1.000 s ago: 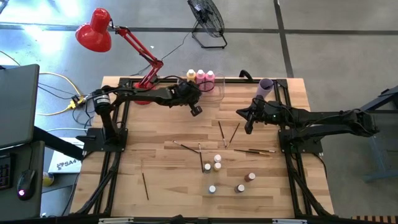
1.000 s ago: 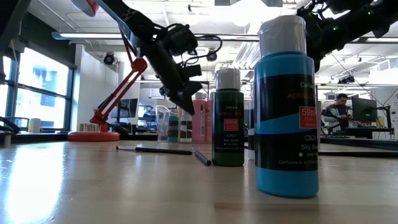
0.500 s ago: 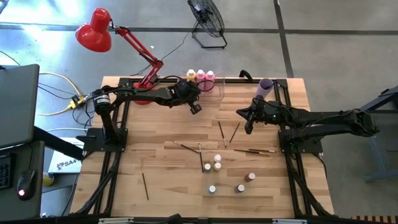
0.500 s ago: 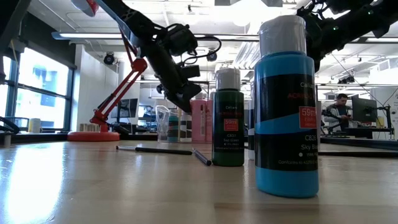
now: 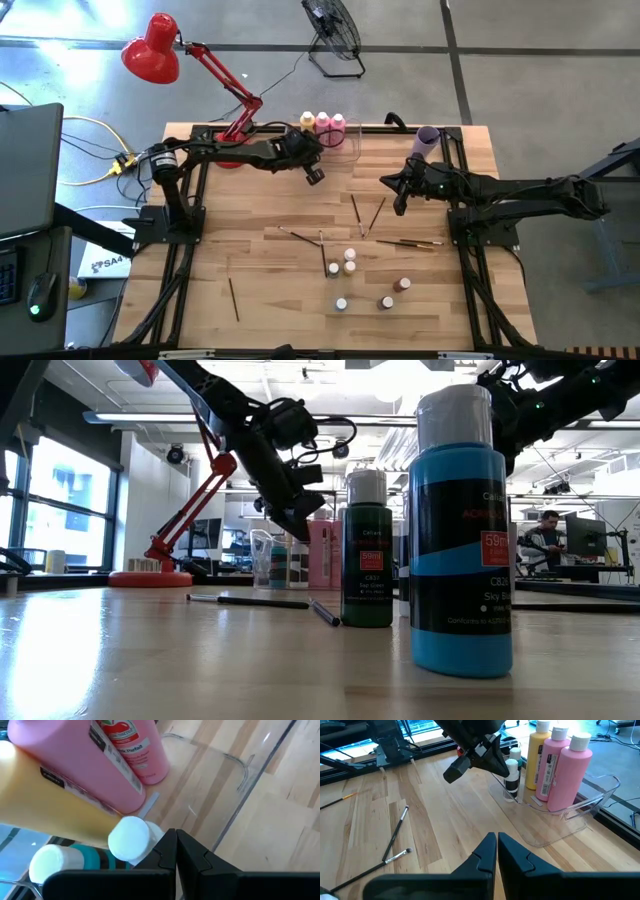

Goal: Pick & Place Paint Supplies
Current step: Put the small white paint bottle into the transparent bin

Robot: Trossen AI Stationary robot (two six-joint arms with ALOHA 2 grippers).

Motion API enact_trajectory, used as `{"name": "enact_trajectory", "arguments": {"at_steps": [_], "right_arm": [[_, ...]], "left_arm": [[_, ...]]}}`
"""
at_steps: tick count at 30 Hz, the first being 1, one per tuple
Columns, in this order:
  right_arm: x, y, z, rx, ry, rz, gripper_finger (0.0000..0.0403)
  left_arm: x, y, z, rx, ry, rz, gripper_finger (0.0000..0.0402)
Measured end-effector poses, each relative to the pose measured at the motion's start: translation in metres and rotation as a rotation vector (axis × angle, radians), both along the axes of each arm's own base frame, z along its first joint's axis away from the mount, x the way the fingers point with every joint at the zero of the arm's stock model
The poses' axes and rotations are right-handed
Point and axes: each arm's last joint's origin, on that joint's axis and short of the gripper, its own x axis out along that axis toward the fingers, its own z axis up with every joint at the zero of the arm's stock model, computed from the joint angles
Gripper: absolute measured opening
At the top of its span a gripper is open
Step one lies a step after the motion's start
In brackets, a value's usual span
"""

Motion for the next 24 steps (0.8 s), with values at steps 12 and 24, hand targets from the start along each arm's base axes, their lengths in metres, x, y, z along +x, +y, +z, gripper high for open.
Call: {"name": "enact_trajectory", "arguments": {"at_steps": [12, 24], "right_arm": [[0.000, 0.000, 0.000, 0.000, 0.000, 0.000, 0.0008], [0.000, 0.000, 0.000, 0.000, 0.000, 0.000, 0.0008]], "left_arm": [[-0.004, 0.000, -0.002, -0.010, 0.033, 0.035, 0.0000], [-0.011, 0.016, -0.002, 0.002, 0.036, 0.096, 0.0000]]}}
